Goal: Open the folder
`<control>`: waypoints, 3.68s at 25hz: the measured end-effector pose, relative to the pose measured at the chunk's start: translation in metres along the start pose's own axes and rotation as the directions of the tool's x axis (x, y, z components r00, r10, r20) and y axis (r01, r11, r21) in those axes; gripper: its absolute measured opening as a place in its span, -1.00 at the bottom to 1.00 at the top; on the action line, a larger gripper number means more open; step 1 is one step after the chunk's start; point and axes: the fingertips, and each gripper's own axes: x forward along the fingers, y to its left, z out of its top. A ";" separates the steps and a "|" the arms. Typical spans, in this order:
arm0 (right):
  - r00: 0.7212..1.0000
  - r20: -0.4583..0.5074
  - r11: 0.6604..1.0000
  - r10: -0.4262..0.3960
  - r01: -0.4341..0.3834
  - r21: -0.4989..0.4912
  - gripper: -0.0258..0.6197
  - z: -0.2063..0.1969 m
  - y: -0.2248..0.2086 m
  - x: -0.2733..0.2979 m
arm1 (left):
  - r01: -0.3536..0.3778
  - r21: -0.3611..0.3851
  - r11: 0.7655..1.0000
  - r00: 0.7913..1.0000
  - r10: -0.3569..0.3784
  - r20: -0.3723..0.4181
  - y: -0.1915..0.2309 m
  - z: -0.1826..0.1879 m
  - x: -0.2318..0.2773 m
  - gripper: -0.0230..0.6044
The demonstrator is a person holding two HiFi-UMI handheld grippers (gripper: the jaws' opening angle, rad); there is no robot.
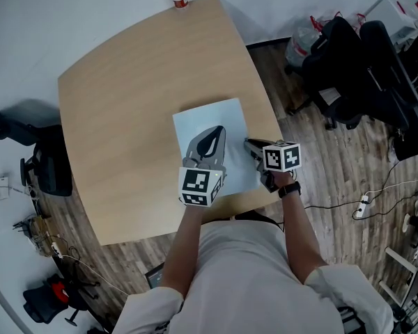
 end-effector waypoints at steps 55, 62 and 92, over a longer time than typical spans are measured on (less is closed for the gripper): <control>0.953 0.106 0.946 0.284 -0.259 -0.197 -0.79 0.063 0.159 -0.024 | -0.309 -0.029 0.951 0.936 0.310 0.165 0.078 0.045 -0.127 -0.90; 0.942 0.075 0.924 0.328 -0.303 -0.234 -0.79 0.069 0.188 -0.016 | -0.358 -0.043 0.933 0.915 0.359 0.184 0.095 0.051 -0.146 -0.90; 0.878 -0.065 0.831 0.474 -0.470 -0.297 -0.75 0.066 0.281 0.026 | -0.522 -0.092 0.848 0.819 0.528 0.226 0.145 0.057 -0.221 -0.90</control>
